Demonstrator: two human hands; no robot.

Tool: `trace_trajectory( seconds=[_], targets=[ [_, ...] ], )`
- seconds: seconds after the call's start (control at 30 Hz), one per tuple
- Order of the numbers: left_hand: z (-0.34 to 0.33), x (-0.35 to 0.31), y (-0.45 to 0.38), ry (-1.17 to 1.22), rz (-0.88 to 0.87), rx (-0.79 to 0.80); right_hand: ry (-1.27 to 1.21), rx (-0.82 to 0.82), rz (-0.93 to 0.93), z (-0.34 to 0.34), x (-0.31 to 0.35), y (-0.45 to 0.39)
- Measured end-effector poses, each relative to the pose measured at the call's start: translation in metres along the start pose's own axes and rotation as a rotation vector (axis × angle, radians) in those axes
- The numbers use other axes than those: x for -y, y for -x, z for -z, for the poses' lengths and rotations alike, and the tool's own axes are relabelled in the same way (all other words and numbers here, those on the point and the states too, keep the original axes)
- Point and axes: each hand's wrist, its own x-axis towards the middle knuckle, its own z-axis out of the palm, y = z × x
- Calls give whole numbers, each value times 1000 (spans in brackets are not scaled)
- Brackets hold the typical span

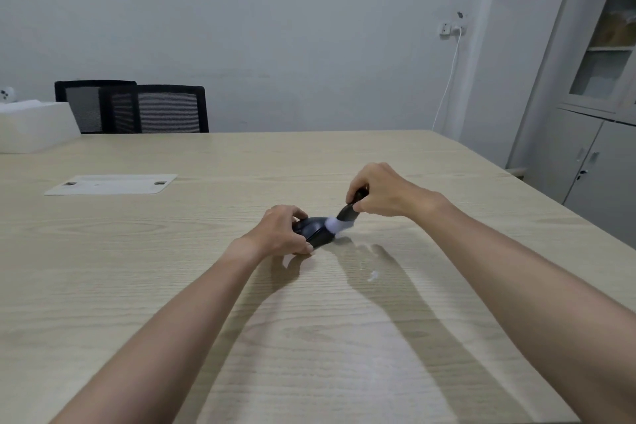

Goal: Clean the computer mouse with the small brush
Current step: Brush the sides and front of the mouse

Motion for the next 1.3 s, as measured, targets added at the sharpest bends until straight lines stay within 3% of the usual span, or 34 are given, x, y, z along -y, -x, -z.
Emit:
trace_trajectory(
  seconds=[0.07,0.2,0.37,0.53,0.73,0.83,0.97,1.13,1.3],
  targets=[
    [1,2,0,-5,4,-5,10,-41,31,-1,2,2],
    [2,5,2,51,8,-27,205,92,71,-8,0,8],
    [3,12,4,99,10,-41,132,-41,62,-3,3,5],
    [3,12,7,153,10,-55,254,112,-4,-4,7,6],
    [-1,14,13,233,26,-127,13,-70,118,-11,42,-10],
    [0,14,14,262,48,-140,164,17,214,-29,55,-12],
    [1,13,14,259,41,-122,126,228,205,-17,63,-20],
    [0,15,12,234,57,-110,77,86,191,-18,60,-36],
    [0,16,10,227,34,-105,153,144,209,-32,56,-32]
  ],
)
